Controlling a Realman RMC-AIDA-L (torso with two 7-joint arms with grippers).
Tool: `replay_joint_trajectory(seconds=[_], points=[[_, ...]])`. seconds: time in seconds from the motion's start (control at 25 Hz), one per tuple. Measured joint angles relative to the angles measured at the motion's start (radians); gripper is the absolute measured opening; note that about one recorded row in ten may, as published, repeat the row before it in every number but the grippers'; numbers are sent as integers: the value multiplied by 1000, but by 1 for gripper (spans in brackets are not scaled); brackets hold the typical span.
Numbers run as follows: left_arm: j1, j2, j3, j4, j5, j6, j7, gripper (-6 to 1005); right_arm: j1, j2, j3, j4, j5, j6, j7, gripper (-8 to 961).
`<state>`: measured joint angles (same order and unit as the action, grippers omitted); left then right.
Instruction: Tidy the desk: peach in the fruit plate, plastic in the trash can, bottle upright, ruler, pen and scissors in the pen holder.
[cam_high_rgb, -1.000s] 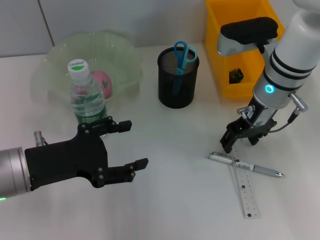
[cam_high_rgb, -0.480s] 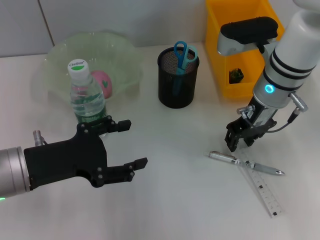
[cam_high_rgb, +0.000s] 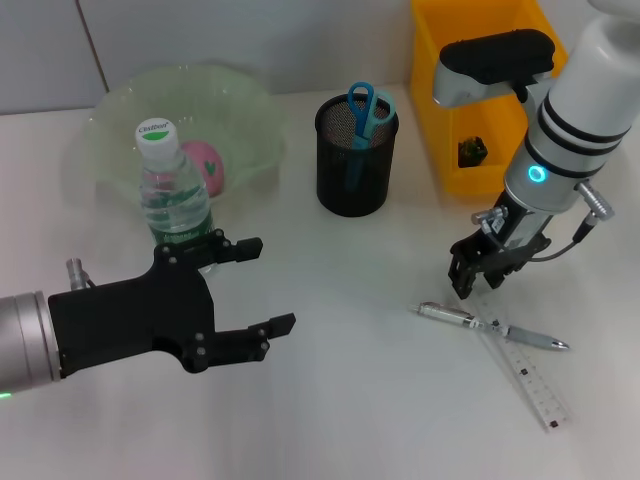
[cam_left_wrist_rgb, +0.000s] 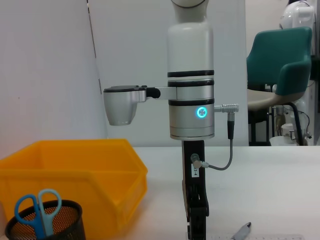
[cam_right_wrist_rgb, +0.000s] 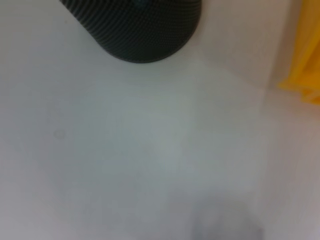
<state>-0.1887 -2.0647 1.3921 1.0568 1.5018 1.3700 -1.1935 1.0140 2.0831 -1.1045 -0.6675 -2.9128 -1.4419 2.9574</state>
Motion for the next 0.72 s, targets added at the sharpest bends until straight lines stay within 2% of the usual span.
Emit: replay_joint_trajectory(seconds=[0.36,0.72], points=[[-3,0,-1,0,0,-1,0,827,0,0,2,-10,1,1,0,382],[-6,0,-2,-1,0,-3,0,827,-25,-5,13,-147,28,-43,-6,382]])
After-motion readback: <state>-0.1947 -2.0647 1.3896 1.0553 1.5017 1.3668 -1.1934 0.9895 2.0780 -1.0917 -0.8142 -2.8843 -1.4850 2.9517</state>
